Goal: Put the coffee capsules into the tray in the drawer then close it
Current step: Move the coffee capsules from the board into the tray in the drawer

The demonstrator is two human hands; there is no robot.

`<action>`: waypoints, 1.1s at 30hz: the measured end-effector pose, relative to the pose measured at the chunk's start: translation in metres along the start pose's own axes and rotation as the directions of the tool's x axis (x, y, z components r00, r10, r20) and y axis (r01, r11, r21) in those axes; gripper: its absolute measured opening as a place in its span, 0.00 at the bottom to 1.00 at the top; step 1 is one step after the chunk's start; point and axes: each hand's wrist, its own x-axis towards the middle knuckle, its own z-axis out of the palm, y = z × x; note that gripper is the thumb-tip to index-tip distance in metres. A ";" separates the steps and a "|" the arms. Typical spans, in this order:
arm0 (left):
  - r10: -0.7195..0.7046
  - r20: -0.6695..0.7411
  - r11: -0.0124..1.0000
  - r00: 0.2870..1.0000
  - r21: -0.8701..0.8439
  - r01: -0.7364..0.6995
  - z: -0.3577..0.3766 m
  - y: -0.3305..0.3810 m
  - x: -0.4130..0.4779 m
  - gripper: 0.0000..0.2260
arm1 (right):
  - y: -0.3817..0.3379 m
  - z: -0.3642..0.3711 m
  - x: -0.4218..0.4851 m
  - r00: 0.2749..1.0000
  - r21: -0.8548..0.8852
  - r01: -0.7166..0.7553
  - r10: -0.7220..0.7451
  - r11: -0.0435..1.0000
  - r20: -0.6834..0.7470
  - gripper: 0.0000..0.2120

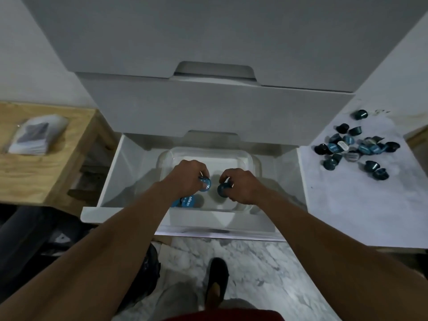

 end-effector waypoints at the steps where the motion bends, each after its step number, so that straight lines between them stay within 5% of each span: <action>1: 0.001 0.021 1.000 1.000 0.009 -0.001 0.001 0.000 0.003 0.09 | 0.000 0.000 0.002 1.000 -0.009 -0.008 0.008 1.000 0.026 0.12; 15: -0.033 0.228 0.995 0.973 0.102 0.010 0.006 -0.010 0.016 0.10 | 0.004 0.012 0.011 0.984 -0.081 -0.084 0.096 0.993 0.152 0.13; 33: -0.029 0.273 0.991 0.962 0.135 -0.009 0.010 -0.019 0.018 0.10 | -0.010 0.015 0.016 0.982 -0.066 -0.098 0.108 0.993 0.156 0.10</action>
